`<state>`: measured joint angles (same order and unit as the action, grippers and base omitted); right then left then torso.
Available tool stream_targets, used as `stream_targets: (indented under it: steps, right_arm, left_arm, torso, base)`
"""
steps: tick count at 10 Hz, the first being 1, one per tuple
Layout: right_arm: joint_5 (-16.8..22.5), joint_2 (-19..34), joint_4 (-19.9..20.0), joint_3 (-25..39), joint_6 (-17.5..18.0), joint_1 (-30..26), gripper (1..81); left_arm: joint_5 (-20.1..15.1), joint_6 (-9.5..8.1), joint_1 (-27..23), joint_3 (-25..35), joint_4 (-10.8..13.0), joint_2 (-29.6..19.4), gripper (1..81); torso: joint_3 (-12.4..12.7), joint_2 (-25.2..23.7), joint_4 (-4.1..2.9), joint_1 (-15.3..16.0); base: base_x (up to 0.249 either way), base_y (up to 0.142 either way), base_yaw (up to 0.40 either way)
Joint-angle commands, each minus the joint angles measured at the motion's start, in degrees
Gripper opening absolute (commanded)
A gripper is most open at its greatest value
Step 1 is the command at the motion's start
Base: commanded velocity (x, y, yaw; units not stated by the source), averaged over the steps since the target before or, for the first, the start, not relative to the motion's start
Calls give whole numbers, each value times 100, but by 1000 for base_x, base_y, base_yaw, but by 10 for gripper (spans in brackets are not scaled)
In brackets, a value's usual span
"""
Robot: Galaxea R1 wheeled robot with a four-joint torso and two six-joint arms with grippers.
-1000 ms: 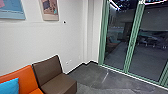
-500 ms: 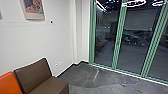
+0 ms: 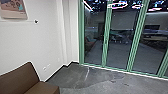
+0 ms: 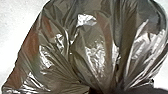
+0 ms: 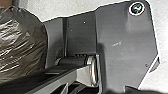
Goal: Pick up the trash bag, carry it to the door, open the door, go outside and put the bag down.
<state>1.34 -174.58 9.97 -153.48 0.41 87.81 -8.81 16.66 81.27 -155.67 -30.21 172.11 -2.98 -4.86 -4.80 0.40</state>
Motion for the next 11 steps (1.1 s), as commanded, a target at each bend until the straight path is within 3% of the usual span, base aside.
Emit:
stream_targets:
  steps: [1, 11]
  right_arm:
    - [332, -27, -57, 21, -15, -294, 811]
    - [314, -35, -57, 21, -15, -259, 811]
  left_arm:
    - [-402, 39, -388, 11, -3, 26, 10]
    - [-402, 39, -388, 11, 6, 26, 10]
  torso:
    - [0, 0, 0, 0]
    - [0, 0, 0, 0]
  base:
    - [0, 0, -322]
    - [0, 0, -322]
